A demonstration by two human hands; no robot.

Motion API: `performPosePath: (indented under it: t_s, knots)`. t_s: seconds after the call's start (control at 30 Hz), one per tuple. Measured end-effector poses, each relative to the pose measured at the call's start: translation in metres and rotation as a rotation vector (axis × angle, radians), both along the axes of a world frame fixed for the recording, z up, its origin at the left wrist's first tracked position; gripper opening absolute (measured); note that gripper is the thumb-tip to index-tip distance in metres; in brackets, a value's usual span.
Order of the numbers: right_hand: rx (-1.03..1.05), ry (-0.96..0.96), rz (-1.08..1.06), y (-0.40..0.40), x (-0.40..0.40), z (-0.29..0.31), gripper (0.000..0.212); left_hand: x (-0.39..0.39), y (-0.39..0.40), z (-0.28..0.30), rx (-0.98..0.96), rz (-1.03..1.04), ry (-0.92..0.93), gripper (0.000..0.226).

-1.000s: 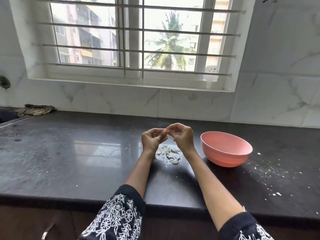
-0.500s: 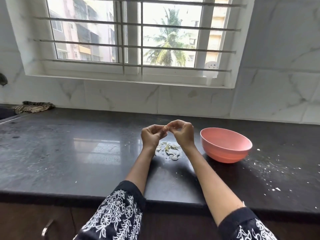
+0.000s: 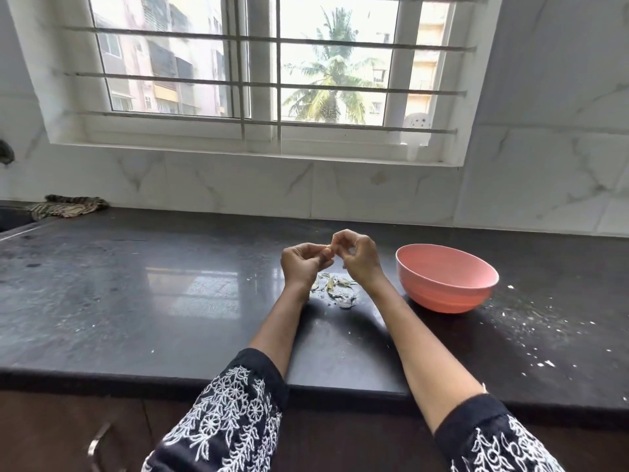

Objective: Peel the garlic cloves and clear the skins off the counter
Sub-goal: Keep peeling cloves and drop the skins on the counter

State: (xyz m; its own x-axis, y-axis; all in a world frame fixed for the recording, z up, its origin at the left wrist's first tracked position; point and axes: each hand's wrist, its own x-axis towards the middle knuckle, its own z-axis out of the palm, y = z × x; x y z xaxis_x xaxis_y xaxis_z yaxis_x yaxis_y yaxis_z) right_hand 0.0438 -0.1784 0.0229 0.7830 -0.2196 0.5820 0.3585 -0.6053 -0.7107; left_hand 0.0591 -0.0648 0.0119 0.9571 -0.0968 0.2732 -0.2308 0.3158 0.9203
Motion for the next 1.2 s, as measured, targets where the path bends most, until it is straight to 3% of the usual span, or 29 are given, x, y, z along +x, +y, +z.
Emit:
performPosePath:
  t_s: [0.3,0.7,1.2]
  knots:
    - [-0.081,-0.166,-0.035,0.007,-0.001,0.0,0.008,0.0,-0.001,0.003,-0.264,-0.149,0.146,0.006]
    - [-0.18,-0.136,-0.024,0.001,0.003,-0.001,0.016,0.003,0.005,0.006,-0.351,-0.291,0.242,0.009]
    - [-0.293,-0.039,-0.01,-0.001,0.001,-0.003,0.008,0.006,0.009,0.007,-0.356,-0.133,0.321,0.007]
